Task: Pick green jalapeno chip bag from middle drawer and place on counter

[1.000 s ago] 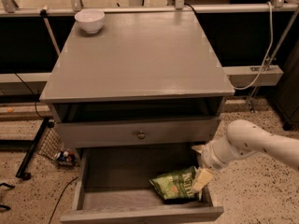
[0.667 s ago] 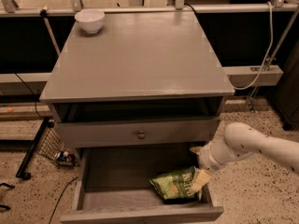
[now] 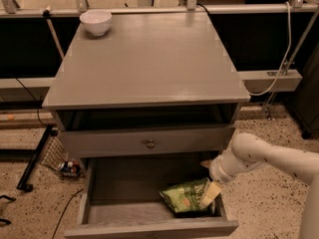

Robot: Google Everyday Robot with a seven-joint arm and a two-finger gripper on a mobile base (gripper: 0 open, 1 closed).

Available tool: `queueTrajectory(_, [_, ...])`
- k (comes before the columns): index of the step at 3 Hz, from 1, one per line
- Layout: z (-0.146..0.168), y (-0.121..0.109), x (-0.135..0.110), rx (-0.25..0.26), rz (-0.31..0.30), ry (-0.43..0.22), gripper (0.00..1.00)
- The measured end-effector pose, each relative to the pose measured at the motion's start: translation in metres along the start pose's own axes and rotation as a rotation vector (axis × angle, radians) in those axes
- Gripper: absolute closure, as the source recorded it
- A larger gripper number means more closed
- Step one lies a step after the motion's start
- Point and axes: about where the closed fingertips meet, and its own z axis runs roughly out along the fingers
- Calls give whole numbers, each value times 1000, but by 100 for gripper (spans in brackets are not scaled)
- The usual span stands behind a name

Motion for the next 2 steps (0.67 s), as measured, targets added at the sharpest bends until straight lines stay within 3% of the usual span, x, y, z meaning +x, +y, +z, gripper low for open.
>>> queueTrajectory(2, [26,-1,11,-43,14,27,3])
